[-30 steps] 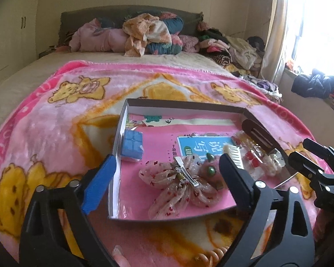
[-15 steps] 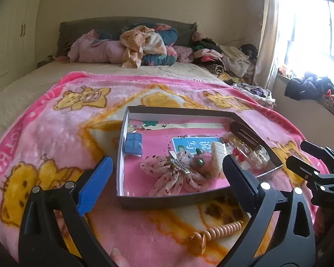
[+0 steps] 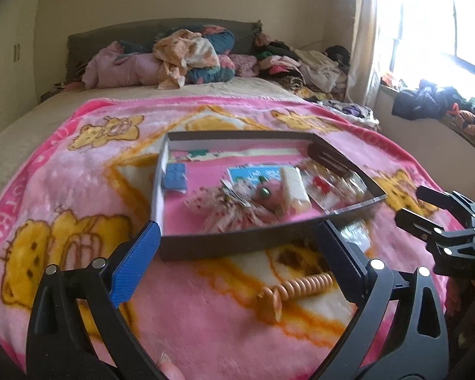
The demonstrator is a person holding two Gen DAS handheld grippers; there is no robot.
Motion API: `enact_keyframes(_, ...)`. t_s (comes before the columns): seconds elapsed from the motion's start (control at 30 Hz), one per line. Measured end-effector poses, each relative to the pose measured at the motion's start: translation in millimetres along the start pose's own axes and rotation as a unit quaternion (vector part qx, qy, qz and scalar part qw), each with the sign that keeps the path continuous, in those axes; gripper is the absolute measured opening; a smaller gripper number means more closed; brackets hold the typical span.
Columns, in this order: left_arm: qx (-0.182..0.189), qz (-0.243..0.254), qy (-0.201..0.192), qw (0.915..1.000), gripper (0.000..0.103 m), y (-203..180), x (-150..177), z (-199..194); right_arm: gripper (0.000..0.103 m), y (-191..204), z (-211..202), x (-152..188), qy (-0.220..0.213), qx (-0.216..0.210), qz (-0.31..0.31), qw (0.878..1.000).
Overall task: Organize jewelry
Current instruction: 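Withdraw both grippers from the box toward the coiled hair tie, then grasp the peach coiled hair tie with the left gripper while the right grasps the stud-earring card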
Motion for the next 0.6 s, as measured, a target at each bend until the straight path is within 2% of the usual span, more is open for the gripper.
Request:
enact_keyframes(0.27,0.014,0.029,0.037,0.9988,0.088,-14,27,8,0.090,-4,3,14,0.017,-0.011,0.011,1.000)
enact_keyframes(0.4,0.023,0.029,0.058,0.9976,0.075,-15,39,14,0.090,-7,7,19,0.025,-0.014,0.016,0.999)
enact_keyframes(0.53,0.034,0.022,0.069,0.9968,0.055,-13,44,16,0.090,-6,13,22,0.033,-0.022,0.018,0.999)
enact_keyframes(0.6,0.037,0.020,0.078,0.9961,0.050,-12,47,18,0.090,-6,17,22,0.038,-0.026,0.022,0.999)
Point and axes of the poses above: each gripper's, at about its wrist camera, not at the fingertips, and z roughly the way its jaws point, y to its left, x to its underside, the point moved 4 cm from there along z, roughly the way its jaws point, and after that the axes turned 5 degrees about -x, right-handed, at the moved point
